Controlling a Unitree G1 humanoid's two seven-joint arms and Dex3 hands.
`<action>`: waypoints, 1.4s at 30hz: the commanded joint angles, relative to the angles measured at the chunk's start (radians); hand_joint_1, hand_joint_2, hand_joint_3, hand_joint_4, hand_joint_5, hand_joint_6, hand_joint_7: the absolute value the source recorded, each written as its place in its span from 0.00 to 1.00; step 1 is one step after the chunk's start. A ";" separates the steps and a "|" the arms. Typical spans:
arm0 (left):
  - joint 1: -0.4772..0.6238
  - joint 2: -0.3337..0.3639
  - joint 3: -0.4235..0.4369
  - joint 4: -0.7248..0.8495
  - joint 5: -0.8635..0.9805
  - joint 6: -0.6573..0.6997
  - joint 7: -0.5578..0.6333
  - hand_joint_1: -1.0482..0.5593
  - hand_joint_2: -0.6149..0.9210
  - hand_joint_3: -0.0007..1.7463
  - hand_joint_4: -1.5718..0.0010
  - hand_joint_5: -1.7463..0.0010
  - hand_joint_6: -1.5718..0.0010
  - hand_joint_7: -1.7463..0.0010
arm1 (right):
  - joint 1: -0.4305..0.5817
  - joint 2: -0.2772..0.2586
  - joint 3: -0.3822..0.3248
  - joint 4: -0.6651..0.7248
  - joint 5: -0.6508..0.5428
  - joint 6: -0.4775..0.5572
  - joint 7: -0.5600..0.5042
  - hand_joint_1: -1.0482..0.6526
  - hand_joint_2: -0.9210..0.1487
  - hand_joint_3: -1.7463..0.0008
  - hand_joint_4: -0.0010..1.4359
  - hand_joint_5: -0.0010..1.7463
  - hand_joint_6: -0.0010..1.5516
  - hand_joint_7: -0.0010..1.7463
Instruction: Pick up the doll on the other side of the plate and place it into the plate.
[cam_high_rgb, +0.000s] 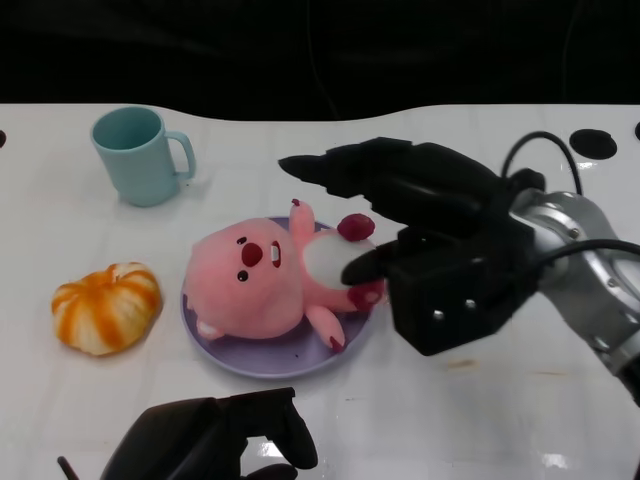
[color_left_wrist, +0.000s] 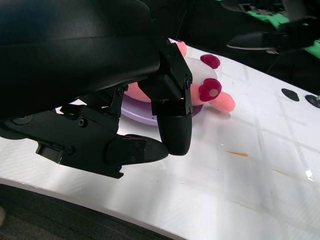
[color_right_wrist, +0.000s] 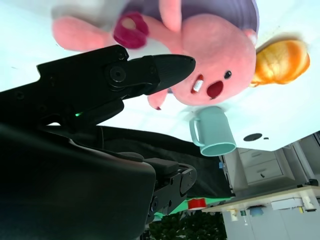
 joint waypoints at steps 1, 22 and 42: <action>0.000 0.014 0.012 -0.003 0.001 0.000 -0.006 0.48 1.00 0.22 0.60 0.07 0.56 0.39 | 0.058 -0.059 -0.039 -0.049 0.034 -0.026 0.010 0.13 0.00 0.87 0.07 0.14 0.09 0.03; -0.013 0.023 0.025 0.006 -0.011 0.001 -0.013 0.48 1.00 0.22 0.62 0.02 0.59 0.35 | 0.498 -0.195 -0.278 -0.385 0.214 0.046 0.020 0.44 0.00 0.98 0.43 0.38 0.45 0.10; 0.008 0.057 0.086 0.025 -0.075 -0.039 -0.013 0.46 1.00 0.25 0.64 0.00 0.62 0.31 | 0.628 -0.129 -0.326 -0.315 0.288 -0.116 -0.096 0.62 0.53 0.22 0.63 1.00 0.53 0.79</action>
